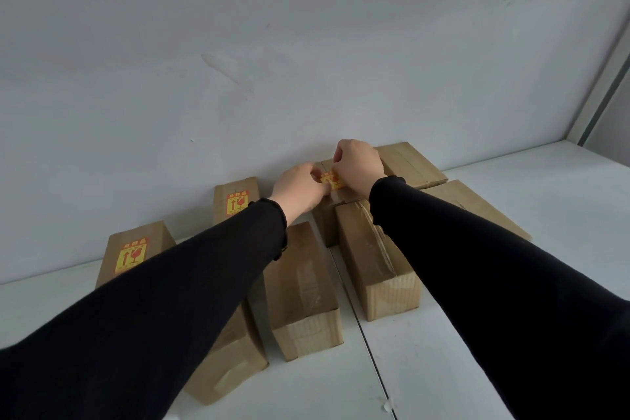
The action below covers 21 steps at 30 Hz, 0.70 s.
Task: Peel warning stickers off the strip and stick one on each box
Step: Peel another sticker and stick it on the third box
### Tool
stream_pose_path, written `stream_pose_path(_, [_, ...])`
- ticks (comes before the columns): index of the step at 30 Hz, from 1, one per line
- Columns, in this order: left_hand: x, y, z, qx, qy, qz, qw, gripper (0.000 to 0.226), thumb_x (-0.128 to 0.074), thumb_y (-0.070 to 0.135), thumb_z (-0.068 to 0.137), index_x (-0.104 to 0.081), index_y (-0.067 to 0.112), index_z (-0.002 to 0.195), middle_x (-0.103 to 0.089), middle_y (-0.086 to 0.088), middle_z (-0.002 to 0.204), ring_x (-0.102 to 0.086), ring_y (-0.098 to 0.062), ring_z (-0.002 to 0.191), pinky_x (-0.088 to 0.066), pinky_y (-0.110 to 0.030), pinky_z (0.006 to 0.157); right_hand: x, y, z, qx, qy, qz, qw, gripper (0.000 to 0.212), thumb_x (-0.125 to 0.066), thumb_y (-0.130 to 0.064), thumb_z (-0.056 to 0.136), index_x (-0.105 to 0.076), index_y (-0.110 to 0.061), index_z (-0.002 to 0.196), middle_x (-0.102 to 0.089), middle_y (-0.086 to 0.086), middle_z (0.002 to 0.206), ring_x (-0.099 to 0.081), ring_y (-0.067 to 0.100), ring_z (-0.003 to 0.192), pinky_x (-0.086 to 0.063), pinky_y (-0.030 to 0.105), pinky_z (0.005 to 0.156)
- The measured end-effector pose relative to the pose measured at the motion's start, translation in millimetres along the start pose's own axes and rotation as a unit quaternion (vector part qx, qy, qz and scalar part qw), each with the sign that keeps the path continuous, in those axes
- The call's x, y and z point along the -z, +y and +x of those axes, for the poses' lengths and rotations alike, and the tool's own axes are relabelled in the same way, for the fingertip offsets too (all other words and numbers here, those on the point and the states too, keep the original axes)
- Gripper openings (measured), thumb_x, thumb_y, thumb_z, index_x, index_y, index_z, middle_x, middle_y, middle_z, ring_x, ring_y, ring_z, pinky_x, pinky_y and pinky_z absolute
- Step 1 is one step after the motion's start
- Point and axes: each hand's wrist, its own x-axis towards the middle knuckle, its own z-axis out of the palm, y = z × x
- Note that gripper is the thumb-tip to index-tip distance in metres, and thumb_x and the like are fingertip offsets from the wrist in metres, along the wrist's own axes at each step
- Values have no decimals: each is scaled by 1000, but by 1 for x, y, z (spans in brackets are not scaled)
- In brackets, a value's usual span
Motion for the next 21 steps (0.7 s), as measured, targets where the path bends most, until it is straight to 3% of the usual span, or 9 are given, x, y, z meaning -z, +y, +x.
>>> stream_pose_path(4, [3,1,0,10,-7,4,1000,41,-64,34,90,-59,20,128,-61,-3,112,-56,-21,91,-38,-27,60,13,6,2,-10,-60,43,997,13,-63,-14,90,-68,-16,102,-66,0,103,-62,19,95,-52,29,75])
stream_pose_path(8, [5,2,1,20,-8,-4,1000,41,-67,31,90,-60,19,128,-53,0,110,-53,-20,95,-40,-28,69,33,9,-3,8,-180,36,983,36,-74,-16,87,-60,-16,121,-59,1,116,-57,20,106,-49,30,85])
stream_pose_path(11, [5,4,0,24,-5,4,1000,40,-67,31,91,-60,19,128,-54,0,109,-54,-20,94,-41,-28,69,37,9,-9,15,-206,38,978,45,-74,-16,87,-54,-18,128,-56,-1,119,-54,18,104,-44,28,83])
stream_pose_path(16, [11,4,-12,-2,24,29,999,44,-62,22,94,-52,18,137,-58,-7,134,-59,-25,109,-45,-29,75,47,8,-23,21,-148,50,987,45,-70,-14,90,-54,-18,132,-58,2,126,-57,19,103,-47,28,76])
stream_pose_path(21, [46,-11,-56,-66,64,67,993,29,-55,20,99,-57,19,127,-61,-1,117,-60,-19,99,-48,-28,79,65,1,-63,75,-69,-29,994,30,-58,-17,96,-59,-18,126,-61,1,124,-59,19,106,-46,27,78])
